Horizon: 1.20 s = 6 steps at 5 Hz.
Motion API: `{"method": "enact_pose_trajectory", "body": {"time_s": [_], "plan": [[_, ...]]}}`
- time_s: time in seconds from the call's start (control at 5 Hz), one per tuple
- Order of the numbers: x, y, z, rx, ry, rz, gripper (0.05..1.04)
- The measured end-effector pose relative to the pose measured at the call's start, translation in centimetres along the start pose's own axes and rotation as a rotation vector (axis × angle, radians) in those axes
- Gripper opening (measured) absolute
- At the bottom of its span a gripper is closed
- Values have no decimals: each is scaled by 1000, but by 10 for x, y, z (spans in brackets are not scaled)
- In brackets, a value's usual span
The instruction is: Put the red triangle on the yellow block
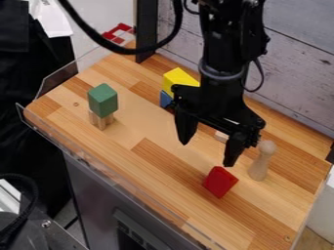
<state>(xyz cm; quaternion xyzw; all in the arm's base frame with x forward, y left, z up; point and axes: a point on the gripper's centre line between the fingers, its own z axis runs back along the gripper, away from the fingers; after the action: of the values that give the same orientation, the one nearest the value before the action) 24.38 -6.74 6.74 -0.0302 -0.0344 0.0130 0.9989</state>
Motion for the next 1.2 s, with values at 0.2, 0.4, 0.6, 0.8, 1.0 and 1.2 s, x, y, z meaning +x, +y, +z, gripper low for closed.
{"method": "enact_pose_trajectory", "body": {"time_s": [0.2,0.4,0.6,0.8,1.0,1.2], "plan": [[-5,2,-7,9,31,1,1000],[-5,1,-11,4,23,2,1000],[-6,0,-15,3,31,-1,1000],[-9,-2,-20,1,43,-14,1000],[-10,-6,-23,0,49,-37,1000],[-14,-9,-25,-4,57,-54,1000]]}}
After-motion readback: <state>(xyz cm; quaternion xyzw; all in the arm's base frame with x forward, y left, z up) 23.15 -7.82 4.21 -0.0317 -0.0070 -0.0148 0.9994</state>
